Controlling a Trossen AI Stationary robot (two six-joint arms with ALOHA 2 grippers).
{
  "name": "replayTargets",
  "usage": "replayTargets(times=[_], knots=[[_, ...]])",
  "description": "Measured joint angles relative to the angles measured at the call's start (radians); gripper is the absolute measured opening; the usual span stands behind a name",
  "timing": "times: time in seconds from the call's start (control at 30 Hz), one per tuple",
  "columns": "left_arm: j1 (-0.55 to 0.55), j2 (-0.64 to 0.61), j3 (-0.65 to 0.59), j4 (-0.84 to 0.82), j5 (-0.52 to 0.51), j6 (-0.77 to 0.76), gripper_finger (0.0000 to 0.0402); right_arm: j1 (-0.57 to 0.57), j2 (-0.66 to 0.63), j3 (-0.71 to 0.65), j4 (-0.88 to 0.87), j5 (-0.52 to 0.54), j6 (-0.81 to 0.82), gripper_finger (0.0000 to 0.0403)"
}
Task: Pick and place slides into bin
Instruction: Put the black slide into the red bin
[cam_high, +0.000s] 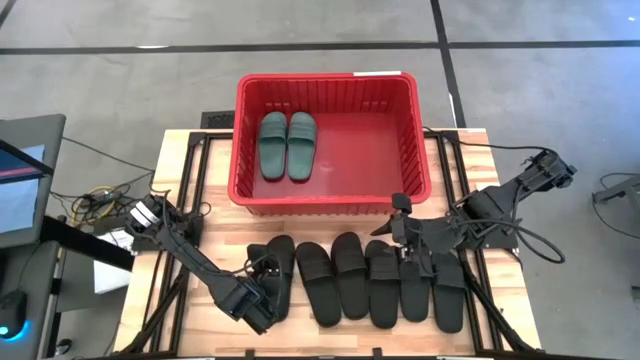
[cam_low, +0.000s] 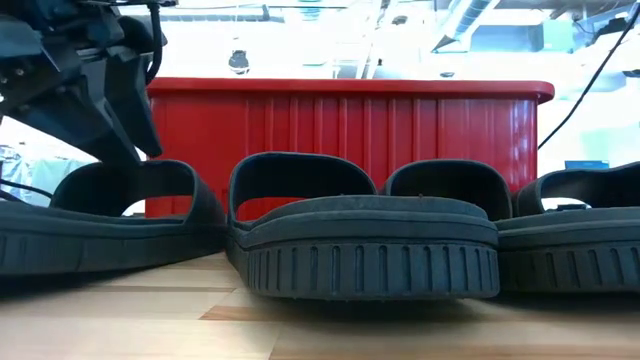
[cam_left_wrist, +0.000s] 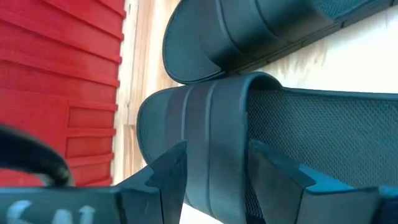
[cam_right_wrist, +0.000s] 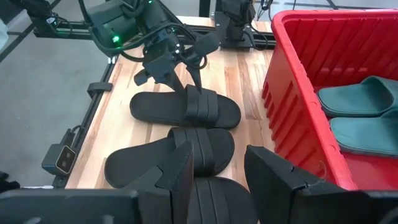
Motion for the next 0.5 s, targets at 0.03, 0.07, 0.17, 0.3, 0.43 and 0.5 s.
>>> replayTargets(times=[0.03, 0.07, 0.17, 0.3, 0.43, 0.5], knots=[[0.000, 0.000, -0.001, 0.002, 0.000, 0.003, 0.0155, 0.000, 0.000, 0.000, -0.001, 0.000, 0.000, 0.0132], [0.000, 0.000, -0.010, 0.022, 0.003, 0.008, 0.0155, 0.000, 0.000, 0.000, -0.002, 0.000, 0.000, 0.0132], [0.001, 0.000, -0.033, 0.063, 0.056, 0.019, 0.0155, 0.000, 0.000, 0.000, -0.003, 0.000, -0.006, 0.0132], [0.000, 0.000, -0.048, 0.065, 0.041, -0.005, 0.0155, 0.000, 0.000, 0.000, -0.004, 0.000, -0.019, 0.0132], [0.012, 0.000, -0.049, 0.050, 0.029, -0.020, 0.0155, 0.000, 0.000, 0.000, -0.004, 0.000, -0.023, 0.0132], [0.022, 0.000, -0.049, 0.051, 0.033, -0.020, 0.0155, 0.000, 0.000, 0.000, -0.003, 0.000, -0.023, 0.0132]])
